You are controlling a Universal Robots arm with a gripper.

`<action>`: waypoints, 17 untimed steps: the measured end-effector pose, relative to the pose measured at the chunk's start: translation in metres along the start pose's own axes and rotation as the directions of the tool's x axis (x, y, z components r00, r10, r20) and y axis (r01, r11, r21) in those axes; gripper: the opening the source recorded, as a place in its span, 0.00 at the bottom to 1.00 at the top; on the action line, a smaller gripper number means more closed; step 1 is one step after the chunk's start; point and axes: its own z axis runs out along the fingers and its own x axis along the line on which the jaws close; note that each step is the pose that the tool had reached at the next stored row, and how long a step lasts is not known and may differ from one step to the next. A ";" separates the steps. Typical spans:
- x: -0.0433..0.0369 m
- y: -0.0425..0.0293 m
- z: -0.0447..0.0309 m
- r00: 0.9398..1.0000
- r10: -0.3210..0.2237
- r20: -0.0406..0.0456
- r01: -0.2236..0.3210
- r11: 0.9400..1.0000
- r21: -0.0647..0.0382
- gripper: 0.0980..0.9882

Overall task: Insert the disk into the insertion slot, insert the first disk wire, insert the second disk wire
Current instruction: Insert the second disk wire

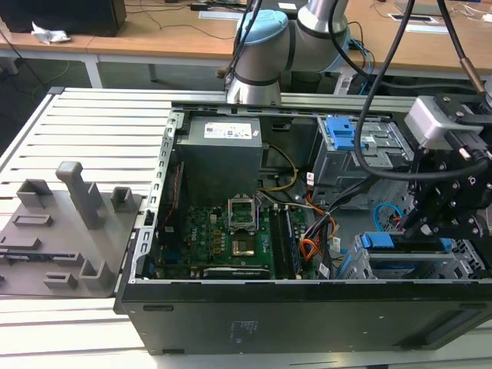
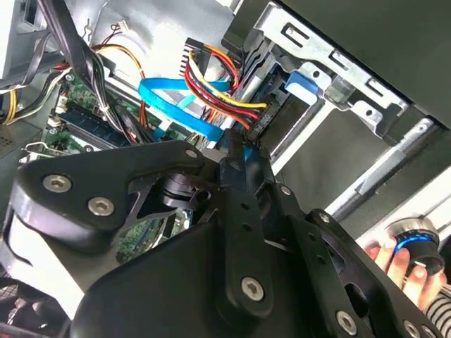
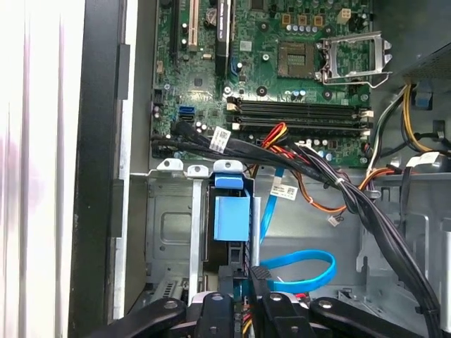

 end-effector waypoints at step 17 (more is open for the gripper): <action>-0.0011 0.0025 -0.0452 1.000 0.000 0.000 0.000 1.000 0.000 0.06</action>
